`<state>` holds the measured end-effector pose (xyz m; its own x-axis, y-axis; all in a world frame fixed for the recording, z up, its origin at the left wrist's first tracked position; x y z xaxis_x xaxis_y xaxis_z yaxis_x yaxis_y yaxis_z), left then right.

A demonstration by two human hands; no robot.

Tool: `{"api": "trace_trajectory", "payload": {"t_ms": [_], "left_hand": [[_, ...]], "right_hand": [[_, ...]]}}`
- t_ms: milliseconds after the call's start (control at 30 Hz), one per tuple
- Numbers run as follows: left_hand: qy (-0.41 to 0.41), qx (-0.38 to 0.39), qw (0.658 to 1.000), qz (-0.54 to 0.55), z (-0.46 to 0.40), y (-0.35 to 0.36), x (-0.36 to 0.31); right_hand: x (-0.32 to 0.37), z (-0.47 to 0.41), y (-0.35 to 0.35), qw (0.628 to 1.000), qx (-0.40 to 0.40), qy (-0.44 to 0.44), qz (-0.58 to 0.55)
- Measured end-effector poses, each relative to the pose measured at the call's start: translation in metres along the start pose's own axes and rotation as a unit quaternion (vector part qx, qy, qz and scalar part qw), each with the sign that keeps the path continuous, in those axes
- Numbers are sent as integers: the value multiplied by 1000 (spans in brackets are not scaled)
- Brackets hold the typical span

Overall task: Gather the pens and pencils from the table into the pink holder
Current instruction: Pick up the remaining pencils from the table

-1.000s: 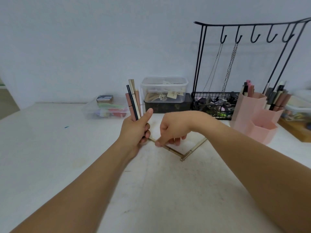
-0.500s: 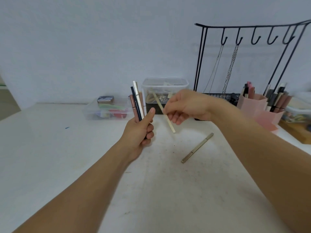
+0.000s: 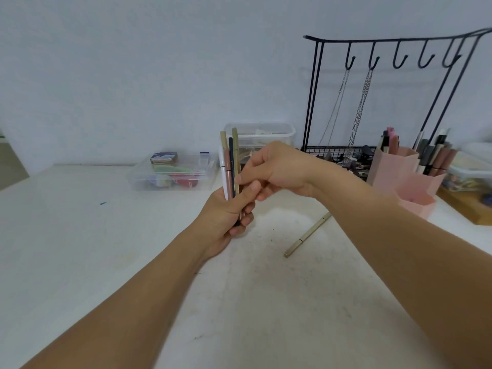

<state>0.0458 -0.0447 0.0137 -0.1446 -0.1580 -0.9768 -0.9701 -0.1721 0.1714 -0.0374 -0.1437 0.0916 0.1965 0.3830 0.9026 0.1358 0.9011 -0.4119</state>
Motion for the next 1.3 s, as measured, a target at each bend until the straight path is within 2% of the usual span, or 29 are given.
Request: {"api": "trace_trajectory", "payload": {"t_ms": [233,300,367,467,667,800,867,967,1033,1133,1233,1300], "left_hand": [[-36,-20,999,-23,-1,-4,3],[-35,-23,999,-13,-1,-3,2],[-33,-37,999,-6,-1,-5,0],[-36,-62,997,3,0,-7,-1],[-45,-75,996,15,1,-7,-1],[-47,-74,996,22,-1,-9,1],[-41,-83,995,33,-1,-9,1],[-16,-85,995,48,-1,-8,0],[2,-68,997,37,-1,-5,-2],[20,-27,999,11,1,4,-1],[17,2,1000,-18,2,11,0],[6,-6,999,-42,3,11,2]], "right_hand": [[-3,6,-9,981,61,74,169],[-3,16,-21,948,117,129,266],[-11,24,-32,892,173,218,357],[-30,28,-37,831,206,317,407],[-45,14,-29,798,221,319,460],[-46,13,-29,822,236,294,426],[-42,17,-35,862,216,254,381],[-30,22,-45,959,154,143,192],[-18,22,-45,990,122,52,49],[-6,16,-37,994,81,-36,-68],[-4,9,-25,994,72,-48,-66],[-7,5,-18,995,67,-45,-52]]}}
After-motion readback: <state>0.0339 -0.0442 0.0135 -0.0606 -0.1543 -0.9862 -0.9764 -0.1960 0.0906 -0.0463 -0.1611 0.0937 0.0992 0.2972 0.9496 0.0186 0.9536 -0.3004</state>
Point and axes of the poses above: each hand's wrist, its own z-axis away from the middle knuckle, its own y-axis out of the palm, x = y × z, the point moved 3 cm from there along -z, towards the middle knuckle, and after that the axes turned 14 degrees about x, right-handed, at the moved point
